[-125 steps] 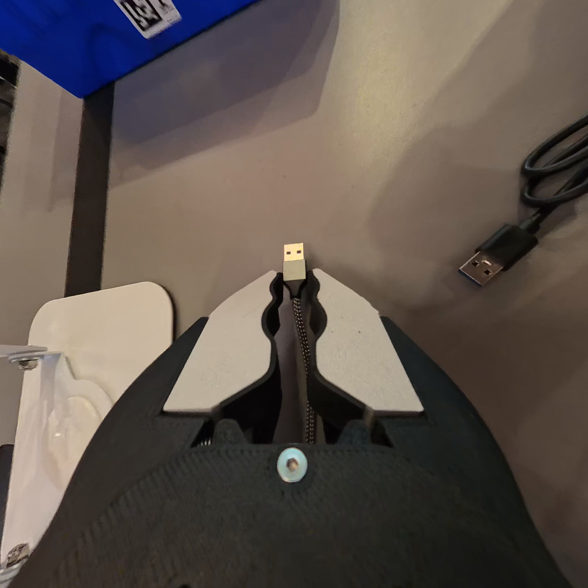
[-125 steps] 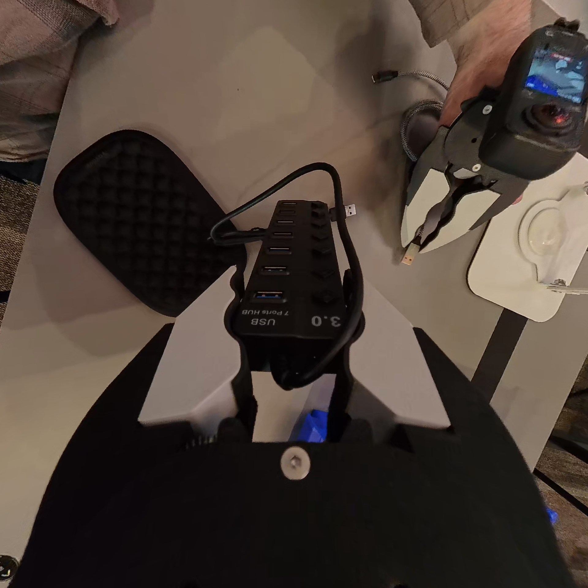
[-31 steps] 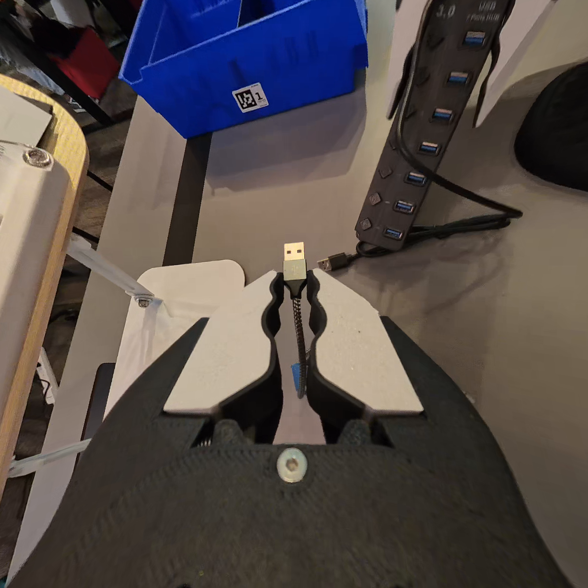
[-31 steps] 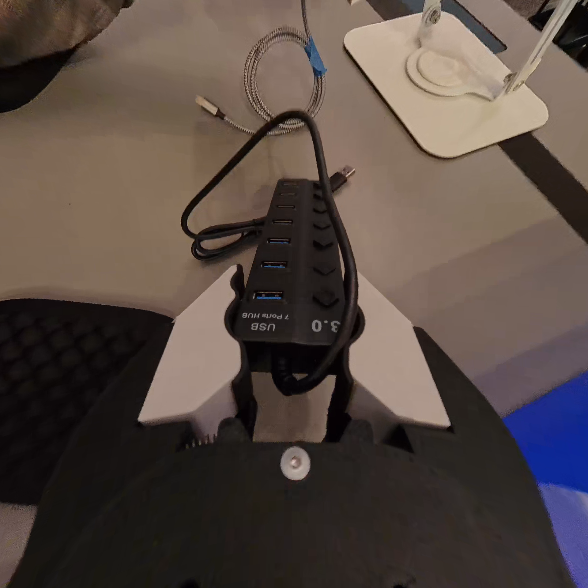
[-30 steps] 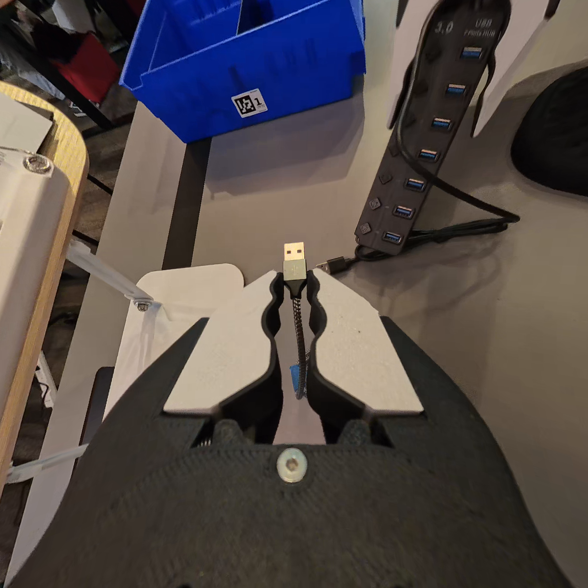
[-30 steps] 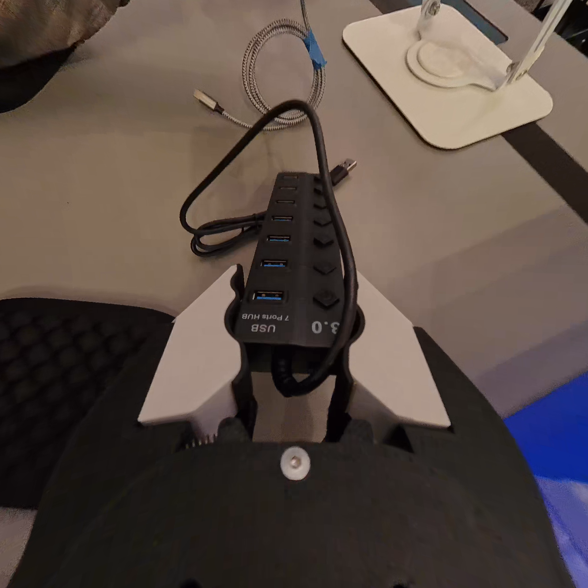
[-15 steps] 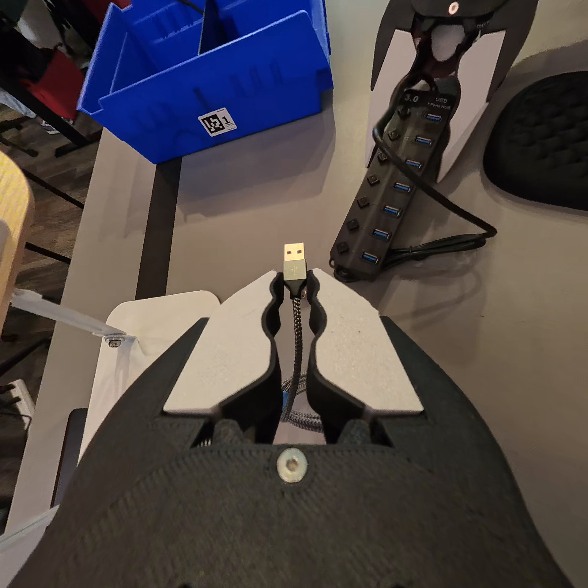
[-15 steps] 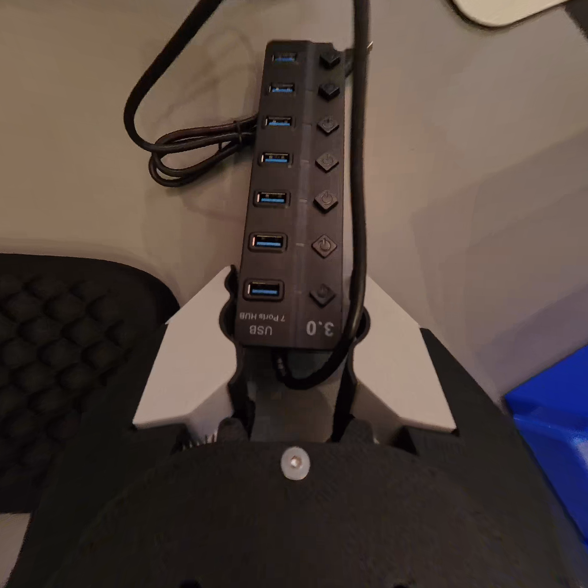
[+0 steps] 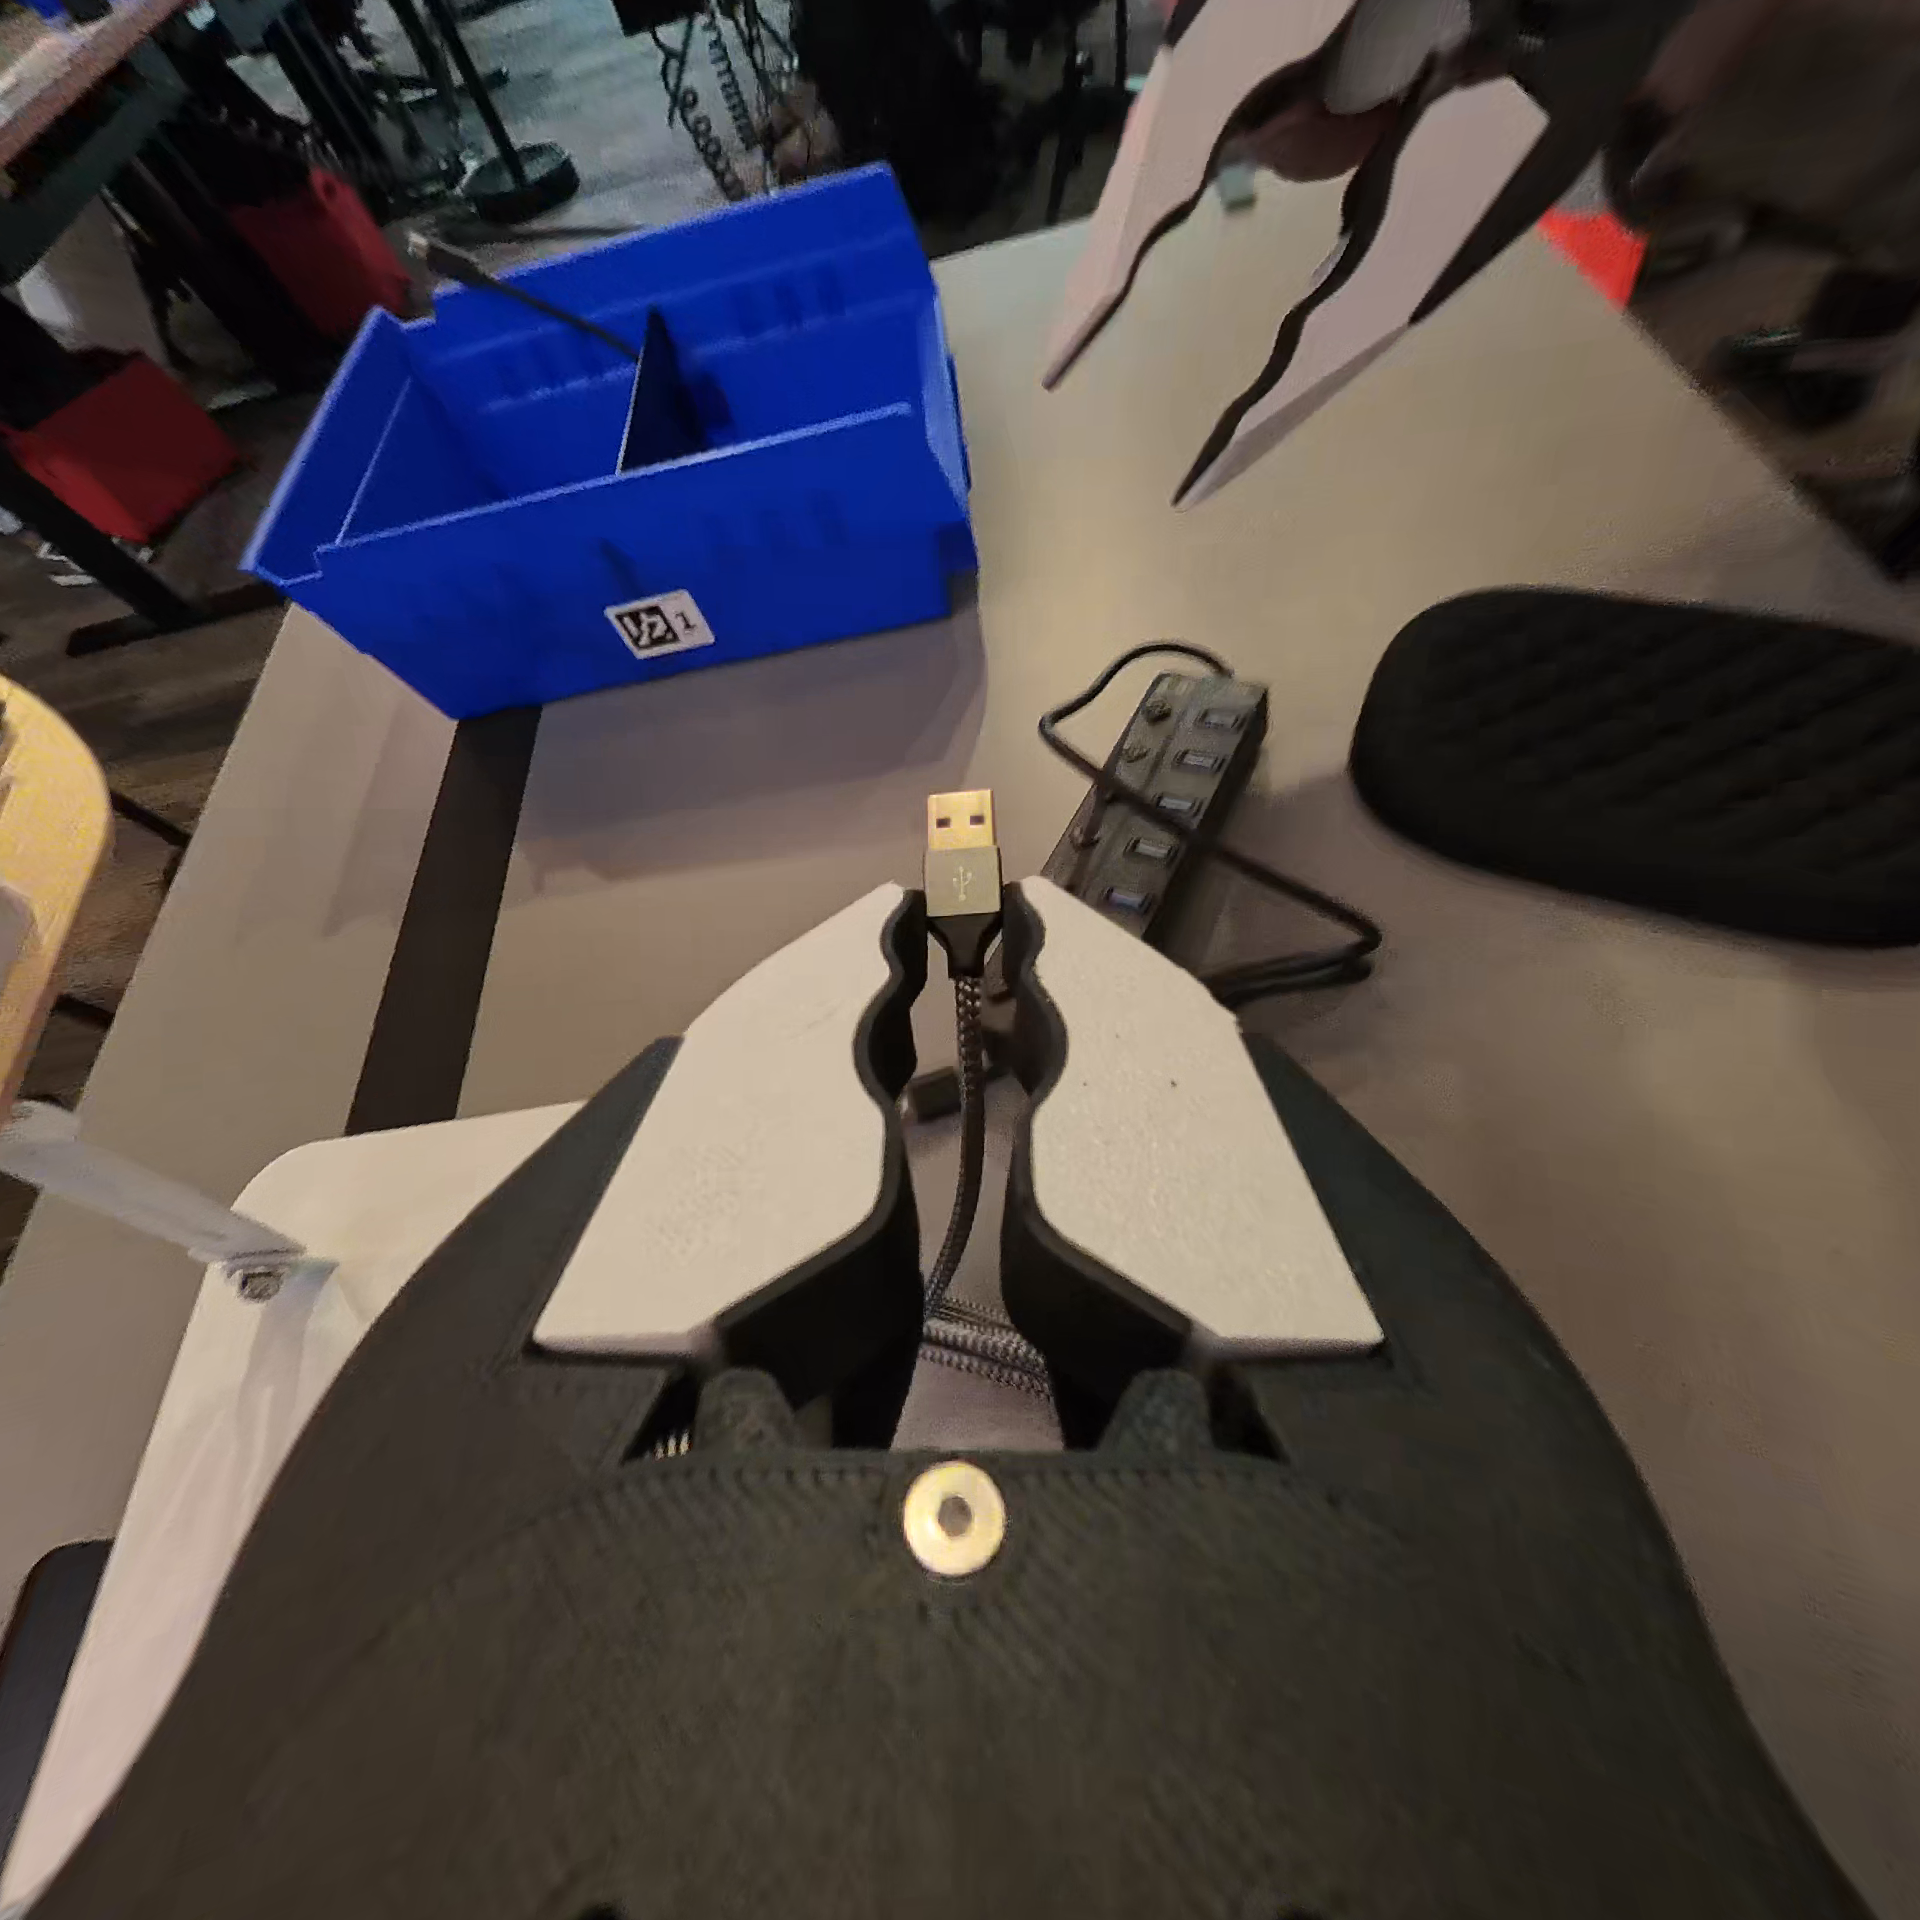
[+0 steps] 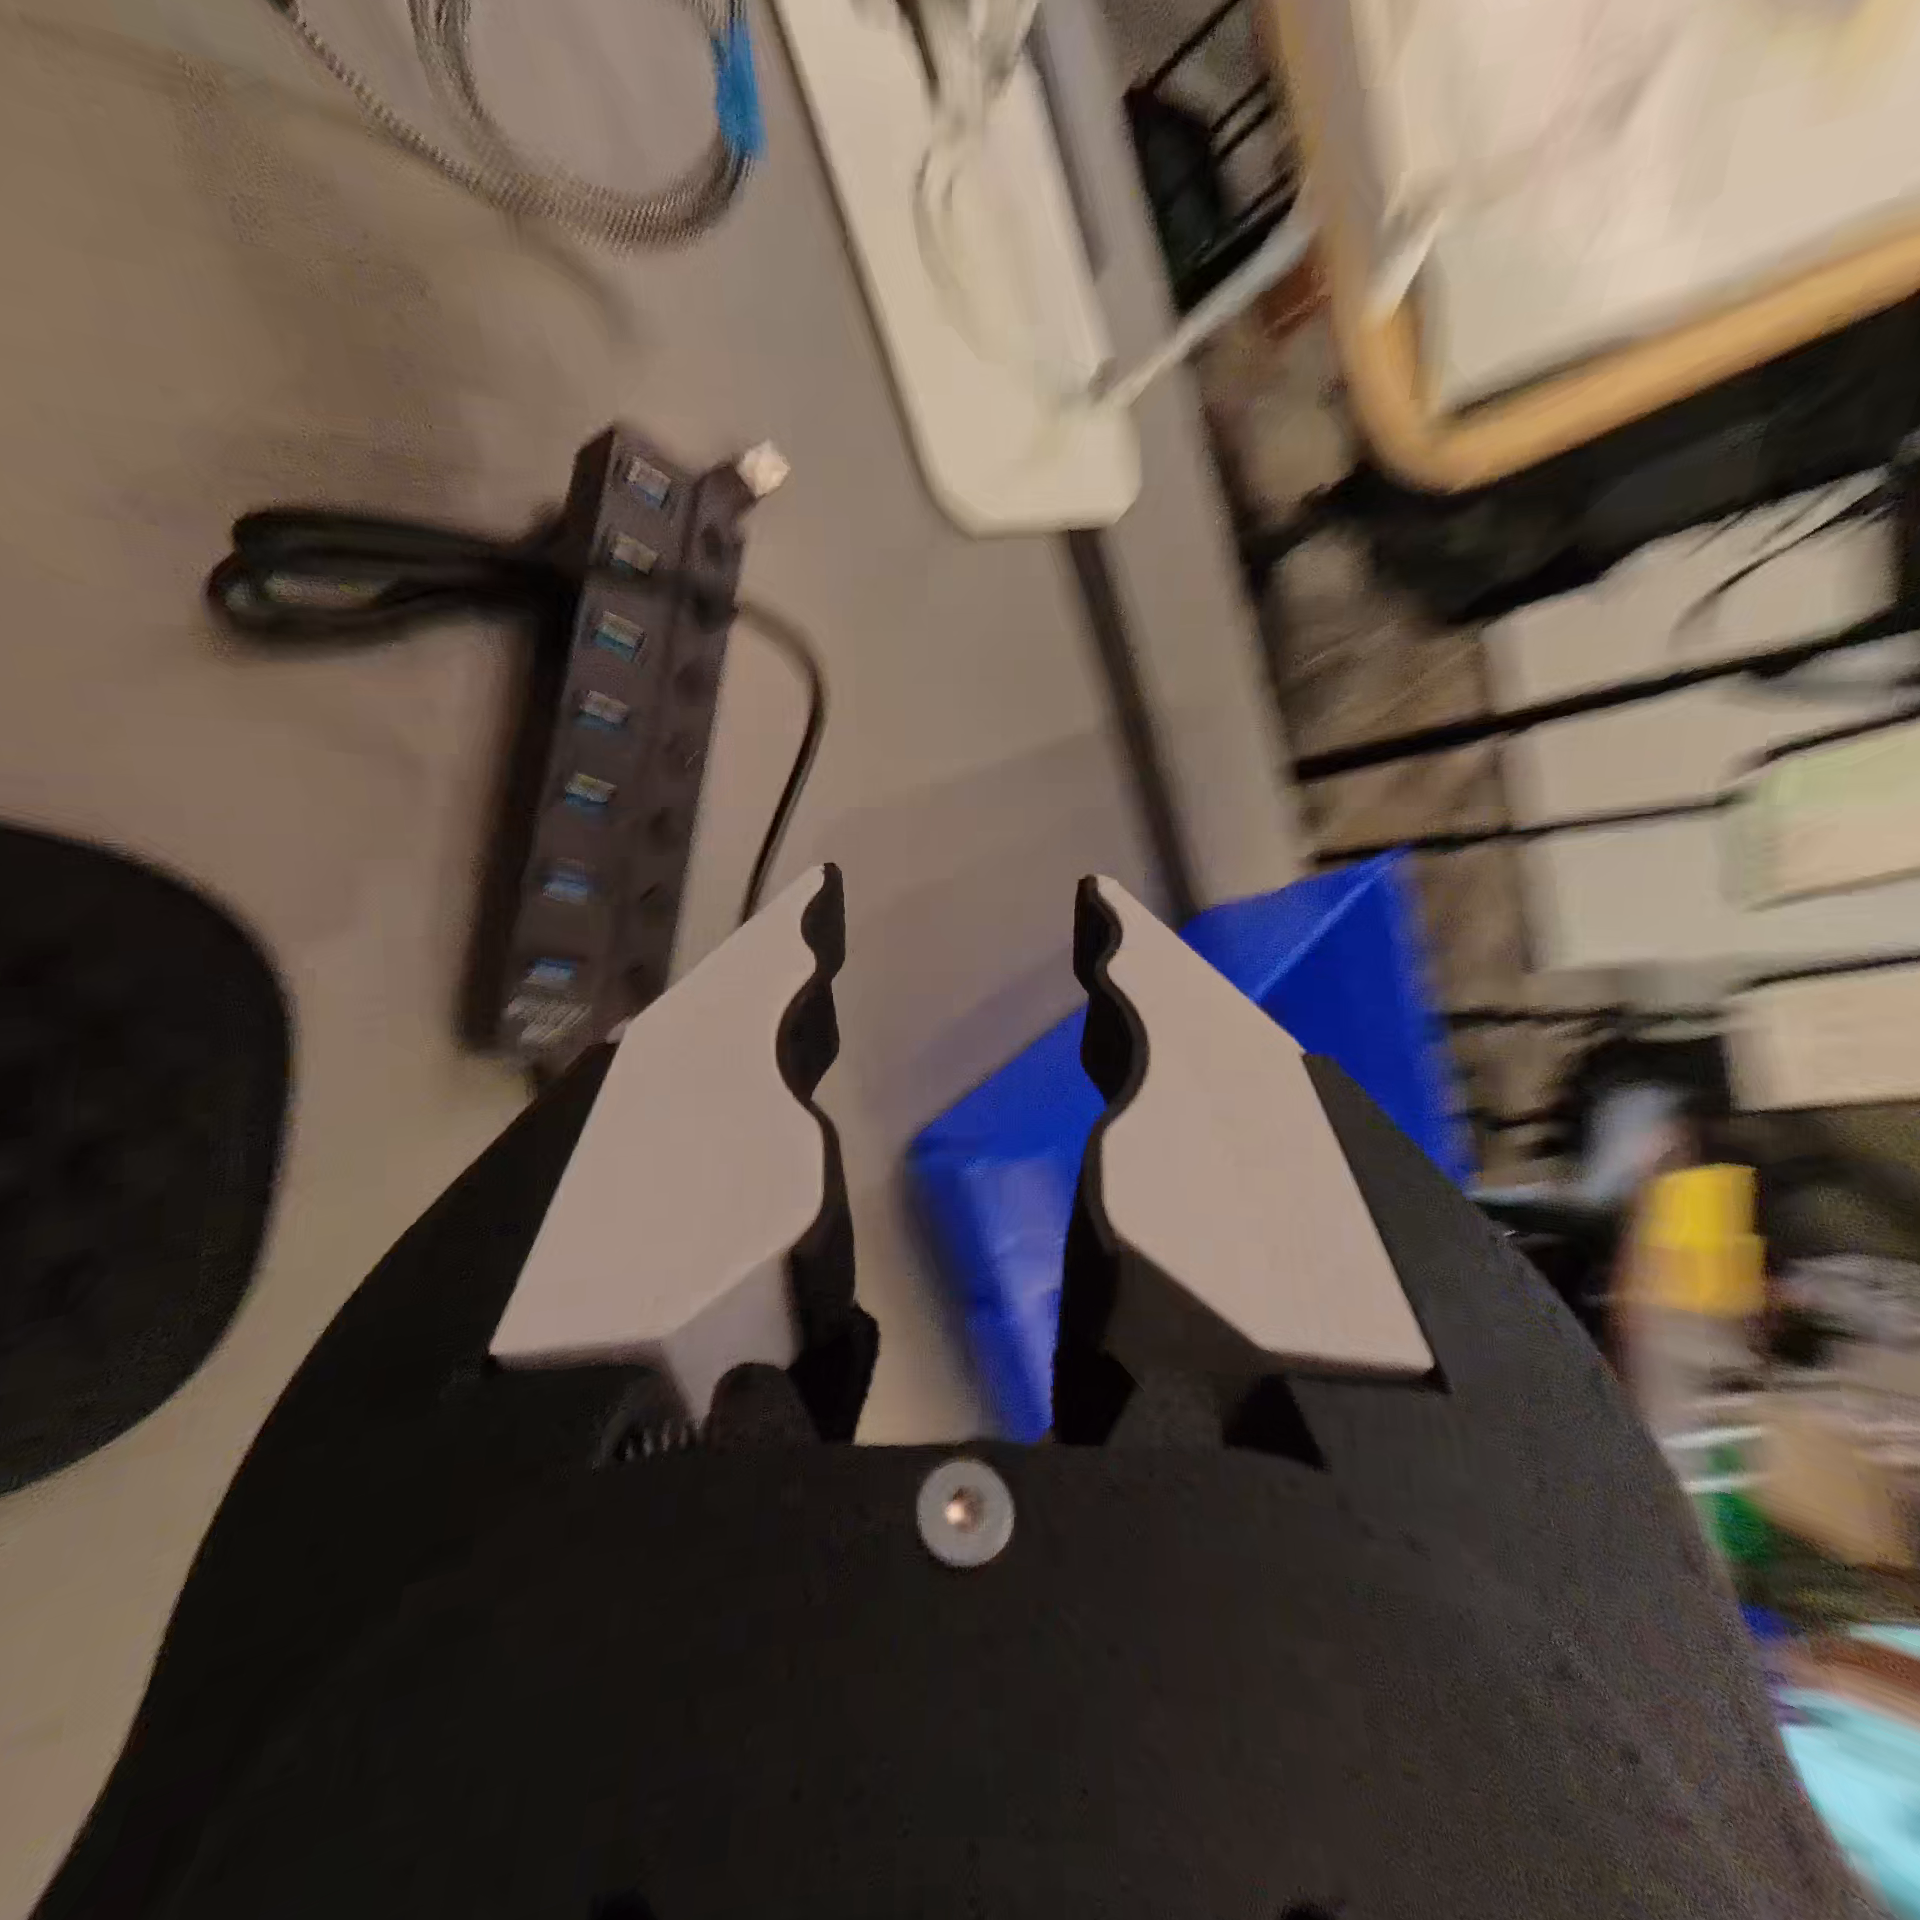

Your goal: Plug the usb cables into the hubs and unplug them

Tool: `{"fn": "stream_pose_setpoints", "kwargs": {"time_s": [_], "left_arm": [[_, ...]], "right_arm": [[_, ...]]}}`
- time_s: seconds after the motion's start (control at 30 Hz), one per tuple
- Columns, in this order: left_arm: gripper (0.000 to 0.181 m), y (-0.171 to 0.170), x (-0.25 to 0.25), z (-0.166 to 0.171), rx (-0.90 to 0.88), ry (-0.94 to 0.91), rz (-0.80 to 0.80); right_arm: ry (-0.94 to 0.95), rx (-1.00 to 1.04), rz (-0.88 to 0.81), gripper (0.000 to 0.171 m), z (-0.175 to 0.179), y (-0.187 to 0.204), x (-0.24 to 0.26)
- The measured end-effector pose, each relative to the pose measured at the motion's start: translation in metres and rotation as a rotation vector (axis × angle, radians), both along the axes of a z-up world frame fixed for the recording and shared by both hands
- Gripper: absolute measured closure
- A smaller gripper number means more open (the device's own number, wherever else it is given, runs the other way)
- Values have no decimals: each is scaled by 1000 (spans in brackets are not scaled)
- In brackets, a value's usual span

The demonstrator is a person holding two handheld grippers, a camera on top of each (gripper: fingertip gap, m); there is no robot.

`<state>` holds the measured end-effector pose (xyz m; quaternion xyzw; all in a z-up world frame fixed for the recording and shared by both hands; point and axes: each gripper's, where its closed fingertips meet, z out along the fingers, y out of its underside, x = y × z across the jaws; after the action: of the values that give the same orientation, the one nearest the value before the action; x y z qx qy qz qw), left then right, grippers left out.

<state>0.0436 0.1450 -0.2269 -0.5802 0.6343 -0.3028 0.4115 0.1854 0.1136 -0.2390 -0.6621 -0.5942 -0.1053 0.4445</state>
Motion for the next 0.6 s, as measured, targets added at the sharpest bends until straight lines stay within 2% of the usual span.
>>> {"fn": "stream_pose_setpoints", "kwargs": {"time_s": [0.1, 0.2, 0.3, 0.43, 0.6], "left_arm": [[168, -13, 9, 15, -46, -47, -28], [168, -21, 17, 26, -97, -85, -37], [168, -28, 22, 32, -131, -98, -51], [168, -32, 26, 36, -167, -117, -64], [168, -33, 25, 42, -160, -148, -62]], "right_arm": [[-157, 386, 136, 135, 45, 1, -58], [-270, 615, 242, 141, 54, 6, -97], [-306, 718, 293, 147, 58, 9, -115], [-359, 774, 348, 167, 56, 9, -122], [-314, 771, 335, 168, 62, 8, -122]]}}
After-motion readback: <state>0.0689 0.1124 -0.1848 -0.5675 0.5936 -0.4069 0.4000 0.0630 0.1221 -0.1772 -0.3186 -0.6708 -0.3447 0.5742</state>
